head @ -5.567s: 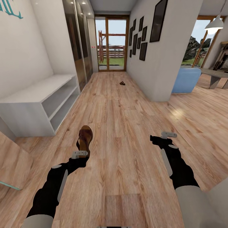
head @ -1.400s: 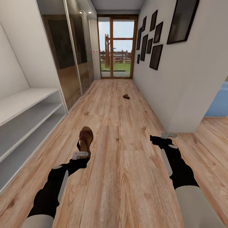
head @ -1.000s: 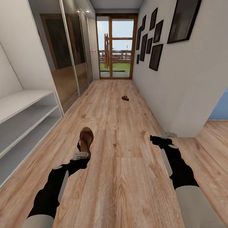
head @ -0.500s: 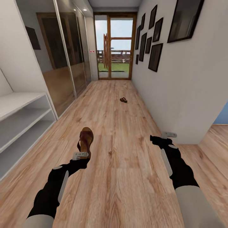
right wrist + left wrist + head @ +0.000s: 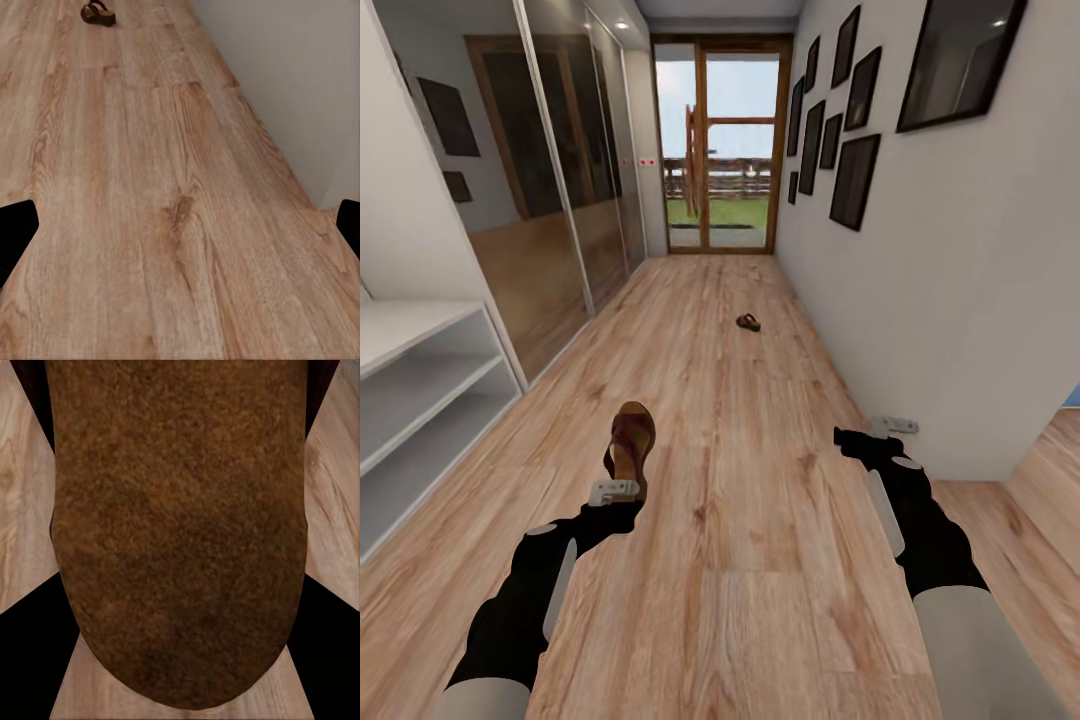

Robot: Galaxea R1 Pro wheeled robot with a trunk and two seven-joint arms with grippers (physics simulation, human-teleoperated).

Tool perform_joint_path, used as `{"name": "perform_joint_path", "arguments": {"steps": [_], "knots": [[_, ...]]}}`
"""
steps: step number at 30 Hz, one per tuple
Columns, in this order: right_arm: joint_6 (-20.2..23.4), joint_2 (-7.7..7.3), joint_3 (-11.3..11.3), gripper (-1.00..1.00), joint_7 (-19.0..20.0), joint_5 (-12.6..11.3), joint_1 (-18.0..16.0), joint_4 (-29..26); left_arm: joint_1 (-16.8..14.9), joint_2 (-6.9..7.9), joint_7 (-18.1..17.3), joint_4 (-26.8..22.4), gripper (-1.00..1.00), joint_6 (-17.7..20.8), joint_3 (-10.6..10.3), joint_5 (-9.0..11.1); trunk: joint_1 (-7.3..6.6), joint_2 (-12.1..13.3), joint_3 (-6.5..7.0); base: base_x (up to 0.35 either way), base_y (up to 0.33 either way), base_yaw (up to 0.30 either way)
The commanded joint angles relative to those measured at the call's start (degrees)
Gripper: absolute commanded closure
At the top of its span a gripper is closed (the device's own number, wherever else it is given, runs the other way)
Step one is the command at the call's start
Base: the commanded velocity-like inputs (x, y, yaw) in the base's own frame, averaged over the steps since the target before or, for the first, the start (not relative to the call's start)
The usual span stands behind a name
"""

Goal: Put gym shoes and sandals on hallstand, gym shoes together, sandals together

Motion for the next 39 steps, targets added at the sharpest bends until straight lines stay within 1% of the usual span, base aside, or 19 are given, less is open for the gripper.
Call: {"name": "perform_joint_path", "arguments": {"steps": [1, 39], "knots": [[0.2, -0.03, 0.1, -1.00, -0.4, -0.4, 0.0, -0.1, 0.0, -0.08, -0.6, -0.1, 1.00, 0.2, 0.2, -0.5, 0.02, 0.0, -0.05, 0.348, -0.020, 0.000], [0.2, -0.03, 0.1, -1.00, -0.4, -0.4, 0.0, -0.1, -0.1, -0.08, -0.6, 0.0, 1.00, 0.2, 0.2, -0.5, 0.02, 0.0, -0.05, 0.348, -0.002, 0.000]]}}
